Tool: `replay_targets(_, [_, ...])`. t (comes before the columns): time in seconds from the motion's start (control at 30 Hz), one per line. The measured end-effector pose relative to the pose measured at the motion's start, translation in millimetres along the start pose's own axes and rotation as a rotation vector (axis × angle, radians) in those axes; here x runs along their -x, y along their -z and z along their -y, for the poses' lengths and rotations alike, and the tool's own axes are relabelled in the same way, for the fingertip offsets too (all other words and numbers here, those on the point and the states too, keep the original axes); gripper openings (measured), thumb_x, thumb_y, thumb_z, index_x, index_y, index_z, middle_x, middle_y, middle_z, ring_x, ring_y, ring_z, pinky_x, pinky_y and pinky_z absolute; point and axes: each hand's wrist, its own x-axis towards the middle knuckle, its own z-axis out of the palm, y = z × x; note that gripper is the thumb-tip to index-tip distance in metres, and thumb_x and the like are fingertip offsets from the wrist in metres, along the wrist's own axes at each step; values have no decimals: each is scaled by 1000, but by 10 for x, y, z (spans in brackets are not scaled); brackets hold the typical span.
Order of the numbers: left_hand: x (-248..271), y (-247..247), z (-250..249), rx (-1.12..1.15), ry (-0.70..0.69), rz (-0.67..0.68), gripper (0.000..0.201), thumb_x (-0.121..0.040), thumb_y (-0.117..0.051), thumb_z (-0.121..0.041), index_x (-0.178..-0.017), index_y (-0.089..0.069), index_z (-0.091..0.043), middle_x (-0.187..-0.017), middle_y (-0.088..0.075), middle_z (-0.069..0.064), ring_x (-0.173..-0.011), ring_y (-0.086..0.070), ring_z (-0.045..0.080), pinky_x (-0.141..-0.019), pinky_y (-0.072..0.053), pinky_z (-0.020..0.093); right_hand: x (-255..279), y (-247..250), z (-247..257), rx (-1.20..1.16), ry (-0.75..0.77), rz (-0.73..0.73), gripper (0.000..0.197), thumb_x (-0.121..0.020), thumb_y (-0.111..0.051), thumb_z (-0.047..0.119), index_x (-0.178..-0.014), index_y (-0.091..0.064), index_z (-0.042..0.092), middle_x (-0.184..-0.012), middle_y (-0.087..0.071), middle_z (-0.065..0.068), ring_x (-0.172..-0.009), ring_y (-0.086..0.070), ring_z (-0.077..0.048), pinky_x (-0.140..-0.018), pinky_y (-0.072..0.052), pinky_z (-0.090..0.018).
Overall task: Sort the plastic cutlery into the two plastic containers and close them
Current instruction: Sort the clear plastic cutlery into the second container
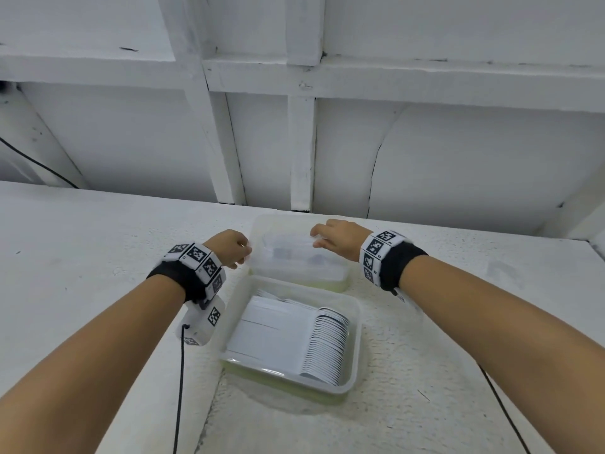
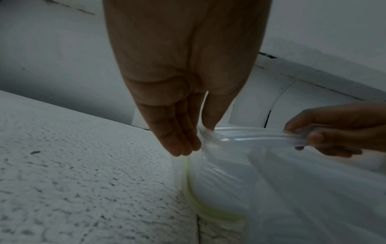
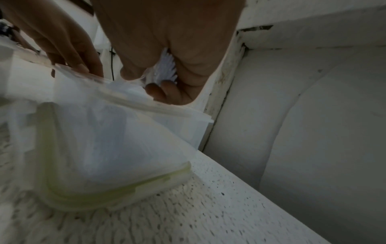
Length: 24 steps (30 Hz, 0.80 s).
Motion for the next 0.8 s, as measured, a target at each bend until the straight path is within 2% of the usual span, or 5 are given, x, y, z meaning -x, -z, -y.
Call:
replay_targets(0.1, [-13,9,14,7,-11,11,13,-95,-48,-10,-94,-57,-1,-68,-55,4,-61,-53,15,-58,-47,19,-35,1,80,14,23,19,37,-100,-36,33,-131,-44,15,-124,-49,-14,-111,-49,-30,-93,-35,-32])
replay_targets(0.23, [-35,8,36,11,-16,16,14,-94,-48,-8,-95,-59,0,-71,-56,6,-70,-55,22,-63,-49,23,-115,-67,126,21,17,67,37,-100,-37,33,-132,-44,16,-123,-49,-14,-113,-49,-30,-93,-36,-33])
replay_targets(0.4, [-42,-6,58,20,-14,16,12,-95,-46,-9,-95,-56,-2,-90,-62,15,-79,-57,23,-60,-49,23,-129,-142,98,33,25,98,36,-100,-34,33,-132,-41,19,-123,-50,-12,-111,-50,-29,-91,-38,-34])
replay_targets(0.63, [-48,7,45,-6,5,24,21,-96,-45,-11,-107,-57,2,-96,-63,16,-82,-57,23,-57,-46,21,-135,-218,76,209,53,59,35,-100,-30,38,-130,-45,27,-127,-51,-5,-114,-44,-29,-92,-35,-36])
replay_targets(0.8, [-45,-9,34,11,13,4,23,-96,-44,-11,-111,-56,1,-96,-62,13,-81,-59,20,-57,-46,21,-172,-246,81,40,-7,61,32,-99,-38,32,-126,-54,27,-129,-46,-7,-115,-48,-26,-94,-37,-36])
